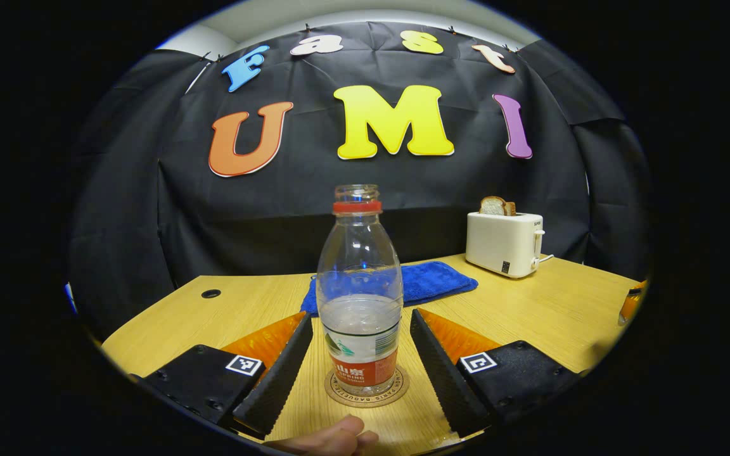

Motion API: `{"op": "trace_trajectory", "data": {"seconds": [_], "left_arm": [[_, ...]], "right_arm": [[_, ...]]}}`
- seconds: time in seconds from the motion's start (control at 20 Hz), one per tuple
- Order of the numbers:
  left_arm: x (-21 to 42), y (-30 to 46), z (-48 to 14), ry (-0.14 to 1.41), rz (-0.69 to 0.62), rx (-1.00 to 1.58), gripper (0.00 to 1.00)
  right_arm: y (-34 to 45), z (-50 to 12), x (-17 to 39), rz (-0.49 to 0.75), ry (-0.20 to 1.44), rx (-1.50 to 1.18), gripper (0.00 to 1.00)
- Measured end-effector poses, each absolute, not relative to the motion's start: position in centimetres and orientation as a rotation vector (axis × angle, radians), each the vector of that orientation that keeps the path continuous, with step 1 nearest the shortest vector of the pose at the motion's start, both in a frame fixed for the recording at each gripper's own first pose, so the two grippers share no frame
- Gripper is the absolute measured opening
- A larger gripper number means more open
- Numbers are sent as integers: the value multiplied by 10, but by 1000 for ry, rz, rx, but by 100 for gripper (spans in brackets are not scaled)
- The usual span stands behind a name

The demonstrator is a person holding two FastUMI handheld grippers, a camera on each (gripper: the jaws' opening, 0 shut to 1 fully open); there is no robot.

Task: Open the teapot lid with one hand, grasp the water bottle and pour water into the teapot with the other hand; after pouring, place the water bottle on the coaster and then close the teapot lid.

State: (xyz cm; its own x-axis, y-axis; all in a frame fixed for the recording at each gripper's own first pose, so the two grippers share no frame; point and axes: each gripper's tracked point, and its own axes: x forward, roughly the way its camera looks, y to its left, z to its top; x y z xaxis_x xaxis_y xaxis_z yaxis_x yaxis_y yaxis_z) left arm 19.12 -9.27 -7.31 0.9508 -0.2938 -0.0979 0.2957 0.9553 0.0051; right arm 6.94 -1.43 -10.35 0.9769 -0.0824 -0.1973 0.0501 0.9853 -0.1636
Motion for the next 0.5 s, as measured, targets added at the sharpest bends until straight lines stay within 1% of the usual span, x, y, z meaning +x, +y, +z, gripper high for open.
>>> {"op": "trace_trajectory", "data": {"seconds": [0.2,0.25,0.3,0.4,0.5], "left_arm": [[173,-79,-60,60,-251,2,97],[167,-73,-55,51,-229,1,97],[160,-67,-53,49,-213,3,97],[146,-55,-46,50,-172,-4,97],[126,-54,-43,73,-187,-39,97]], "right_arm": [[-4,-104,74,-22,196,-167,3],[-1,-103,76,-10,196,-159,5],[3,-104,77,7,200,-148,3],[14,-100,78,52,192,-124,3],[26,-95,79,97,177,-102,3]]}}
